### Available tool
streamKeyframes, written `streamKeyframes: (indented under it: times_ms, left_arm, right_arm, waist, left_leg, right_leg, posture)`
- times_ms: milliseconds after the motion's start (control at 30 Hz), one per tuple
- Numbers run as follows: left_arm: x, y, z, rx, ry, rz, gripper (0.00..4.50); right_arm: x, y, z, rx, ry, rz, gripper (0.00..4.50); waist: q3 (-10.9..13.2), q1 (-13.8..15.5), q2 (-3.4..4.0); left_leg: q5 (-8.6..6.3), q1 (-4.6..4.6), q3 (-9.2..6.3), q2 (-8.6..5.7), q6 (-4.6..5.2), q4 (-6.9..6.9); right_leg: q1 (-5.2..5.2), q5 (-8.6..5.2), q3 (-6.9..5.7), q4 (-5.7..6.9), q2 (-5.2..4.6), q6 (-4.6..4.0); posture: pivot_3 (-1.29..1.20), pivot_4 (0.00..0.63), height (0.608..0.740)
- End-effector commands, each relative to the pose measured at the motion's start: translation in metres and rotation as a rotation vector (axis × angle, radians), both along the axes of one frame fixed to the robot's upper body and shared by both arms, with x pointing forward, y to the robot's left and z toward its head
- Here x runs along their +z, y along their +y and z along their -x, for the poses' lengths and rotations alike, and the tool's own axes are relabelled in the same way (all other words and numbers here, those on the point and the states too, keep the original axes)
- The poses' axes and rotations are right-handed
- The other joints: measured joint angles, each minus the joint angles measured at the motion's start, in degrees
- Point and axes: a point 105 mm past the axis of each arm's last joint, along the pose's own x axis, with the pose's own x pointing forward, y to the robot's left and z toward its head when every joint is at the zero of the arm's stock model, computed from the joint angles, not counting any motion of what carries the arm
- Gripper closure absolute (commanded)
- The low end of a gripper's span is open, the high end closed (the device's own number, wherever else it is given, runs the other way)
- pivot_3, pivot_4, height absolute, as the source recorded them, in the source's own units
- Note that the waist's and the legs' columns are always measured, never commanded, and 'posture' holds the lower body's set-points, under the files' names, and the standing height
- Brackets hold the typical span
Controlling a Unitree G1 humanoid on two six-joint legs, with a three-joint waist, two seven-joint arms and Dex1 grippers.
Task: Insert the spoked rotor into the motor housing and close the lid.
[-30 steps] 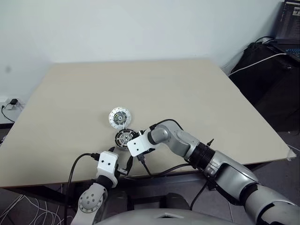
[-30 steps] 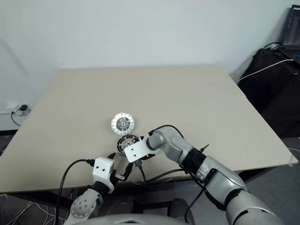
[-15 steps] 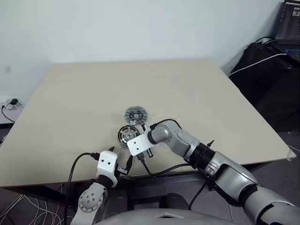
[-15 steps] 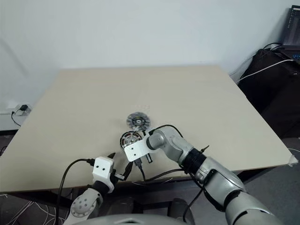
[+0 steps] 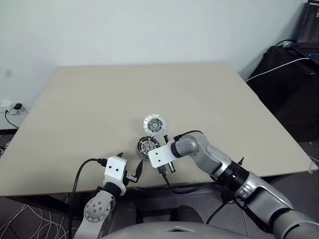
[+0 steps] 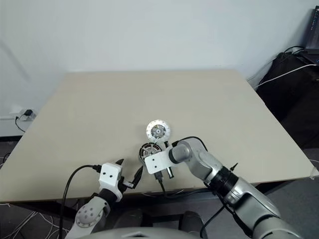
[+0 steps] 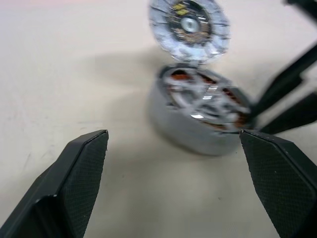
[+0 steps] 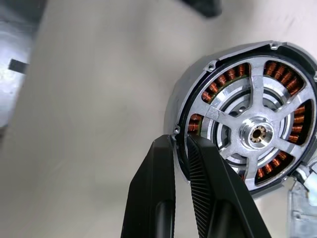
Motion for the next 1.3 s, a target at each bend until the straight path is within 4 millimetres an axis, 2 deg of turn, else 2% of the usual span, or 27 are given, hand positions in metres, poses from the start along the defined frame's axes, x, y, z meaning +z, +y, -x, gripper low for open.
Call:
streamKeyframes:
  times_ms: [33, 167, 333, 633, 867, 1300]
  left_arm:
    - [0.017, -0.006, -0.005, -0.027, -0.058, 0.022, 0.00]
    - [0.014, -0.006, -0.005, -0.041, -0.048, 0.022, 0.00]
    - [0.007, -0.007, -0.005, -0.048, -0.037, 0.021, 0.00]
    - [-0.004, -0.004, -0.003, -0.041, -0.029, 0.021, 0.00]
    - [-0.009, 0.002, -0.002, -0.031, -0.027, 0.022, 0.00]
    - [-0.012, 0.003, -0.001, -0.032, -0.027, 0.025, 0.00]
  right_arm:
    - [0.019, -0.013, -0.009, -0.073, -0.056, -0.017, 4.13]
    - [0.021, -0.030, -0.007, -0.145, -0.042, -0.001, 4.13]
    - [0.020, -0.032, -0.002, -0.254, 0.014, -0.053, 4.13]
    - [0.015, 0.002, -0.003, -0.669, 0.270, -0.324, 4.13]
    - [0.009, 0.009, -0.003, -0.820, 0.363, -0.349, 4.13]
    - [0.013, 0.009, -0.034, -1.090, 0.383, -0.458, 4.13]
  waist:
    - [0.01, 0.03, 0.00]
    - [0.02, 0.12, -0.01]
    - [0.03, 0.04, -0.03]
    - [0.05, -0.09, -0.03]
    - [0.03, -0.19, 0.01]
    - [0.10, -0.19, 0.13]
  left_leg:
    - [0.00, 0.00, 0.00, 0.00, 0.00, 0.01]
    - [-0.01, -0.03, -0.02, 0.00, 0.01, 0.11]
    - [-0.02, -0.03, -0.03, 0.01, 0.03, 0.11]
    - [-0.02, -0.05, -0.06, 0.05, 0.03, 0.12]
    - [-0.02, -0.06, -0.06, 0.05, 0.02, 0.07]
    - [-0.02, -0.09, -0.04, 0.04, 0.01, 0.00]
  right_leg:
    - [0.00, 0.00, 0.00, 0.01, 0.00, 0.00]
    - [0.01, 0.01, -0.01, 0.02, -0.02, 0.03]
    - [0.01, 0.01, -0.01, 0.00, -0.02, 0.03]
    - [0.00, 0.09, -0.02, 0.04, 0.00, -0.10]
    - [-0.02, 0.11, -0.03, 0.03, -0.04, -0.12]
    - [-0.07, 0.17, -0.03, 0.00, -0.07, -0.03]
  posture:
    - [0.00, 0.000, 0.740]
    - [0.00, 0.000, 0.740]
    - [0.00, 0.000, 0.740]
    - [0.00, 0.000, 0.740]
    - [0.00, 0.000, 0.740]
    - [0.00, 0.000, 0.740]
